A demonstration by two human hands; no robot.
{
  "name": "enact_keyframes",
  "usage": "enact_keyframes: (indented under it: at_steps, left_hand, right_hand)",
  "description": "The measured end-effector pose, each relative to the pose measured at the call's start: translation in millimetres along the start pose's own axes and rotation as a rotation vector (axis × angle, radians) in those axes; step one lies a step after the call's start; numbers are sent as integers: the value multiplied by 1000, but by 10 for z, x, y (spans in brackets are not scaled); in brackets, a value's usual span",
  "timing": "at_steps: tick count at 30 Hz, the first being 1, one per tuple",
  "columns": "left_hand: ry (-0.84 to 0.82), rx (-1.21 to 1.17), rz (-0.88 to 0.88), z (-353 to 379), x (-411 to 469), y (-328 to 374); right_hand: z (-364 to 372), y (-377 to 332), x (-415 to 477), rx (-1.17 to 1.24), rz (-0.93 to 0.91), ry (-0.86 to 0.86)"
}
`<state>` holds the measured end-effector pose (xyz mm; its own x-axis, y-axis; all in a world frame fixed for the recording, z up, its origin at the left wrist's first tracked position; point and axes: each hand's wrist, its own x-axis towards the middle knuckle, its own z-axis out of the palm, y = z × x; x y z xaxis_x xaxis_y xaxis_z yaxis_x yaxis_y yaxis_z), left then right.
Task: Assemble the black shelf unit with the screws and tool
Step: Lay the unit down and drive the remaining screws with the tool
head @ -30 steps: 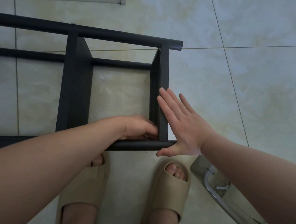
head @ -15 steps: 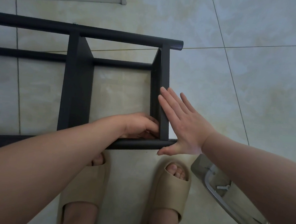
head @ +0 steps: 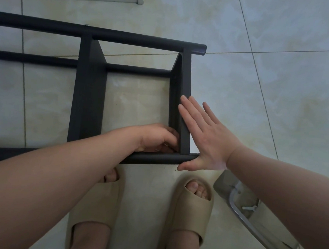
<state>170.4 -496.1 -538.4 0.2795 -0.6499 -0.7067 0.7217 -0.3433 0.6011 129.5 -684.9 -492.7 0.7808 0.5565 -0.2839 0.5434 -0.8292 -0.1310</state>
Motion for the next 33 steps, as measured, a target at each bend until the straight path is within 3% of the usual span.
enact_keyframes:
  at_steps: [6,14,33]
  left_hand:
    - [34,163,-7,7,-2,-13]
    - [-21,3,-2,-2,-5,-15]
    - [6,48,16,6,15,-36]
  right_hand:
    - [-10,7,6,3,2,-17]
    - [3,-7,-6,12,1,-2]
    - [17,4,-6,9,-6,13]
